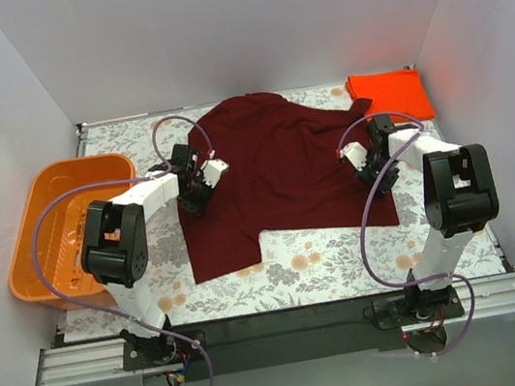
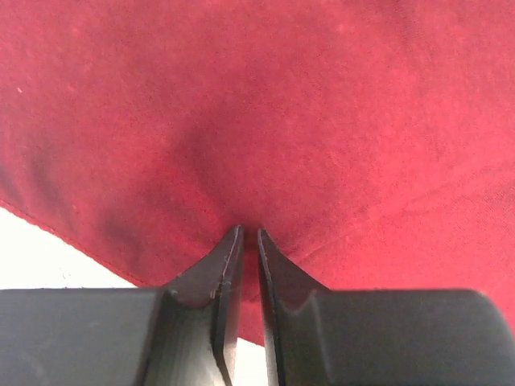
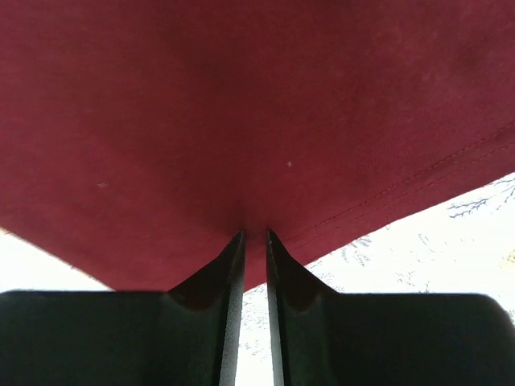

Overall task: Fold and stack the t-shirts
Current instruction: Flatten the tshirt out

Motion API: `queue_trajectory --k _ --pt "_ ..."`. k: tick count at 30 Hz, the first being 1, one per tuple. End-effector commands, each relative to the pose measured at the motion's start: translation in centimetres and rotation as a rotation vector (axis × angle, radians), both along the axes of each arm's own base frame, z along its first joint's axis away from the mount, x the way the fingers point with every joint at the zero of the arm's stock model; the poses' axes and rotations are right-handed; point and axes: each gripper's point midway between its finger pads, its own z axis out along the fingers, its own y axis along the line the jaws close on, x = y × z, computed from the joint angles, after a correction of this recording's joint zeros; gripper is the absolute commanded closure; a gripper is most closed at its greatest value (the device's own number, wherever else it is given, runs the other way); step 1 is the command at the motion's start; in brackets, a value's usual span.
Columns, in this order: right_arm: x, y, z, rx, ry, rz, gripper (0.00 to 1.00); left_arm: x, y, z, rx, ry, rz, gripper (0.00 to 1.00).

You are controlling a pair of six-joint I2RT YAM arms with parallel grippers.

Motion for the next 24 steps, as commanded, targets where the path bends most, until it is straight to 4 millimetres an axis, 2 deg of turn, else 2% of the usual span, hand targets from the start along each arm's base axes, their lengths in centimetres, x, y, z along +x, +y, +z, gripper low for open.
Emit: queue_trajectory --k 1,3,4,6,7,8,9,10,11,13,14,17,18,20,21,22,24 --pt "-0.3 -1.2 -1.1 -0.079 -0.005 -0.002 0.80 -3.2 2.1 -0.7 0.077 0.047 -0.014 0.89" --pt "-0.8 -2.0 -1.4 -0.121 -0.003 0.018 0.80 -5.4 2.5 -1.3 0.079 0.097 -0.018 0.92" --pt "-2.0 -2.3 -1.9 -0.133 0.025 0.026 0.80 -7.9 3.2 -2.1 0.097 0.160 -0.020 0.93" --pt "-3.2 -2.7 -1.8 -0.151 0.034 0.054 0.80 -10.7 3.3 -1.8 0.100 0.184 -0.040 0.95" --pt "-4.8 -2.9 -2.3 -0.157 0.063 0.070 0.80 -12.5 3.5 -1.9 0.111 0.216 -0.055 0.95" --pt "-5.7 -3.1 -2.3 -0.162 0.075 0.083 0.80 -15.5 3.9 -2.7 0.135 0.266 -0.080 0.95" --pt "-6.4 -3.1 -1.8 -0.160 0.068 0.119 0.80 -16.4 3.6 -2.0 0.123 0.248 -0.090 0.96" --pt "-8.8 -3.2 -1.9 -0.154 0.130 0.137 0.80 -18.6 3.7 -1.7 0.124 0.300 -0.101 0.96" --pt "-9.7 -3.0 -1.6 -0.140 0.144 0.162 0.80 -20.4 3.3 -1.6 0.121 0.334 -0.128 0.96" --pt "-12.1 -2.5 -0.2 -0.092 0.173 0.231 0.80 -22.5 2.9 -0.3 0.094 0.375 -0.126 0.96" --pt "-12.8 -2.2 0.5 -0.072 0.180 0.253 0.80 -22.7 2.6 0.2 0.084 0.379 -0.125 0.96" --pt "-12.3 -1.4 2.7 -0.025 0.115 0.296 0.80 -21.1 1.4 2.6 0.040 0.322 -0.111 0.95" --pt "-10.5 -1.2 4.2 -0.019 0.052 0.293 0.80 -19.2 0.3 4.2 0.003 0.268 -0.106 0.94" --pt "-8.6 -0.5 5.4 0.026 0.003 0.245 0.80 -16.3 -0.7 5.7 -0.043 0.204 -0.075 0.94" --pt "-7.0 -0.1 6.0 0.040 -0.008 0.222 0.80 -14.0 -1.5 7.3 -0.076 0.141 -0.062 0.94" --pt "-6.2 0.1 6.2 0.050 -0.007 0.197 0.80 -12.1 -2.0 7.7 -0.097 0.101 -0.042 0.94" --pt "-4.7 0.8 5.9 0.085 0.013 0.143 0.81 -9.5 -1.9 7.4 -0.102 0.093 0.005 0.94"
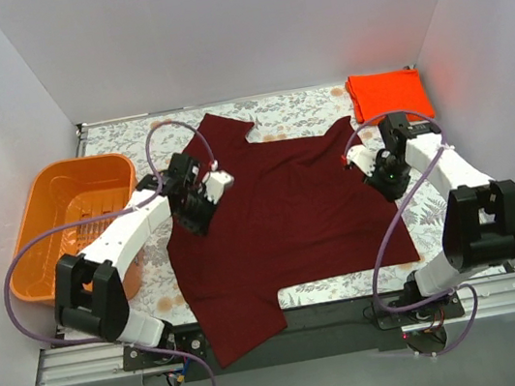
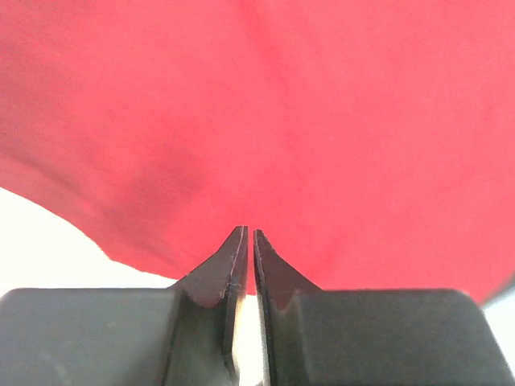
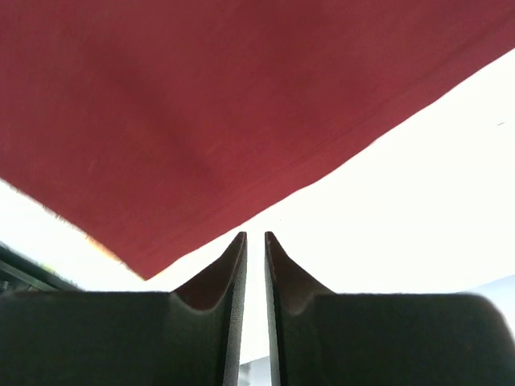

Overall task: Fold and stack the t-shirts
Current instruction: Flatten the tshirt out

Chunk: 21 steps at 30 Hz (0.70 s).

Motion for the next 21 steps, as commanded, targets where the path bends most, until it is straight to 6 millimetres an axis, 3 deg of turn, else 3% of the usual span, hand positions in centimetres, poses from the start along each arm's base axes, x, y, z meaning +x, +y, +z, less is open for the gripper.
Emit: queue_trajectory --k 1,4,7,10,13,17,21 --pt "2.1 1.7 0.2 0.090 0.034 -0.055 0.81 6.3 -1.5 1.9 -0.087 -0.112 0.099 0.94" --pt "4.3 2.0 -0.7 0.104 0.005 -0.100 0.83 9.9 -1.5 1.4 -0.097 -0.140 0.159 0.94" --pt "6.0 1.8 -1.7 0.090 -0.016 -0.130 0.83 11.7 -1.5 -0.1 -0.084 -0.137 0.190 0.94" --pt "6.3 1.4 -3.4 0.060 0.003 -0.145 0.84 12.3 -0.8 -2.0 -0.061 -0.111 0.231 0.94" --pt "6.3 0.5 -4.7 0.012 0.000 -0.144 0.85 11.9 1.1 -3.9 -0.010 -0.094 0.268 0.93" --pt "3.8 -0.5 -6.3 -0.043 0.043 -0.136 0.86 9.8 3.5 -5.6 0.047 -0.055 0.307 0.94" --pt "1.6 -0.5 -6.3 -0.038 0.063 -0.121 0.85 6.1 5.8 -6.7 0.112 -0.010 0.324 0.93"
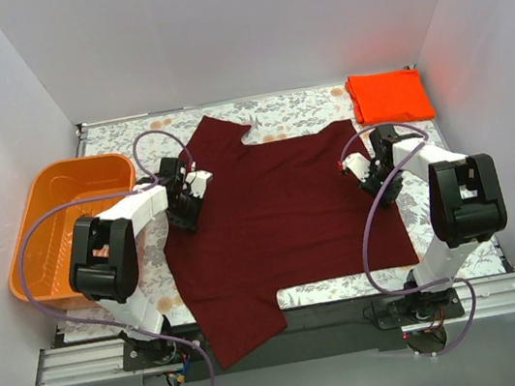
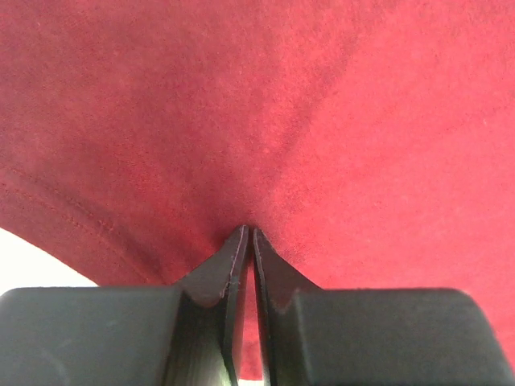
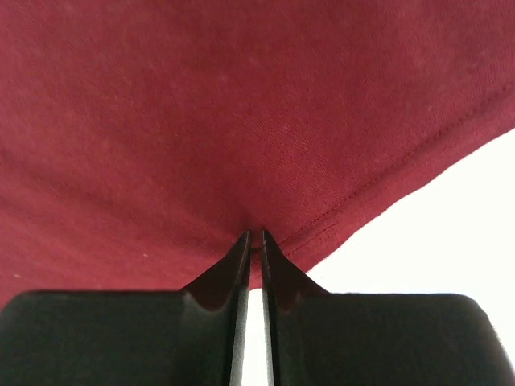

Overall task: Fold and stack the t-shirts
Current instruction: Flatten the tshirt out

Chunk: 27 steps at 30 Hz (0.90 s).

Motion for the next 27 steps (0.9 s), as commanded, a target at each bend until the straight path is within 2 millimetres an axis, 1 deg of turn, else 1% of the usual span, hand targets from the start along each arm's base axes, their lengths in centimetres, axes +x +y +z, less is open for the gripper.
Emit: queue_trajectory --k 1,2,3,6,8,9,10,11,12,13,14,15,16,17,18,19,20,21,22,23,24,25,26,27 --pt "-2.5 -0.5 0.1 -0.009 0.020 0.018 0.85 -3.1 2.9 -0.5 0.095 0.026 0.028 0.93" --pt "-3.6 -0.4 0.0 -0.007 0.044 0.023 0.85 -3.8 3.1 -0.6 0.101 0.032 0.031 0.93" --pt "-3.9 -0.4 0.2 -0.004 0.045 0.030 0.85 -4.5 3.4 -0.9 0.108 0.048 0.034 0.93" --pt "-5.1 -0.3 0.8 0.009 0.058 0.049 0.85 -5.3 3.4 -0.5 0.097 0.067 0.035 0.93" --pt "-4.5 0.1 2.1 0.028 0.021 0.054 0.83 -4.3 2.3 0.8 0.045 0.040 0.022 0.90" --pt "-3.2 0.6 3.3 0.055 -0.021 0.053 0.82 -4.0 1.3 1.7 -0.007 0.032 0.005 0.86" --pt "-1.4 1.3 5.0 0.091 -0.078 0.038 0.80 -2.6 0.1 3.2 -0.062 0.000 -0.010 0.81" --pt "-0.5 1.9 5.6 0.133 -0.095 0.025 0.79 -1.0 -1.1 4.8 -0.116 -0.029 -0.019 0.78" --pt "1.7 2.5 7.5 0.183 -0.152 0.004 0.78 1.1 -1.9 7.0 -0.143 -0.094 -0.021 0.77" --pt "3.8 3.0 9.2 0.217 -0.207 -0.023 0.76 2.2 -2.5 7.7 -0.168 -0.118 -0.025 0.74" --pt "6.1 3.5 10.8 0.252 -0.256 -0.053 0.75 5.4 -3.3 10.6 -0.193 -0.224 -0.021 0.71" --pt "8.6 3.7 12.2 0.274 -0.308 -0.092 0.74 8.1 -3.8 12.3 -0.207 -0.301 -0.012 0.68" --pt "11.4 3.9 12.2 0.294 -0.331 -0.155 0.73 10.9 -4.0 12.8 -0.200 -0.350 0.021 0.64" --pt "13.5 4.0 13.8 0.305 -0.385 -0.174 0.73 12.8 -4.5 14.6 -0.217 -0.408 0.034 0.63" --pt "15.6 4.1 14.0 0.321 -0.406 -0.205 0.73 14.9 -4.7 15.1 -0.221 -0.444 0.056 0.61" --pt "17.3 4.4 13.8 0.342 -0.411 -0.234 0.73 16.7 -5.0 15.4 -0.224 -0.487 0.069 0.61" --pt "17.4 4.4 12.5 0.338 -0.383 -0.239 0.73 16.9 -4.9 14.4 -0.216 -0.466 0.082 0.61" --pt "18.9 4.6 13.2 0.358 -0.415 -0.264 0.73 18.3 -5.1 15.5 -0.226 -0.516 0.093 0.60" --pt "19.6 4.8 12.9 0.367 -0.416 -0.276 0.73 19.1 -5.2 15.5 -0.230 -0.529 0.106 0.59" --pt "20.4 4.8 11.5 0.367 -0.396 -0.294 0.72 19.8 -5.3 15.3 -0.229 -0.537 0.113 0.58" --pt "21.5 4.9 11.5 0.379 -0.422 -0.320 0.71 21.1 -5.0 14.4 -0.207 -0.552 0.140 0.57" --pt "22.3 4.8 11.4 0.380 -0.438 -0.327 0.68 22.2 -5.0 14.9 -0.208 -0.578 0.154 0.57" --pt "22.9 4.6 10.4 0.370 -0.434 -0.340 0.66 22.9 -4.8 14.7 -0.206 -0.585 0.166 0.57" --pt "23.3 4.6 9.9 0.370 -0.437 -0.349 0.63 24.0 -4.7 13.4 -0.190 -0.584 0.182 0.57"
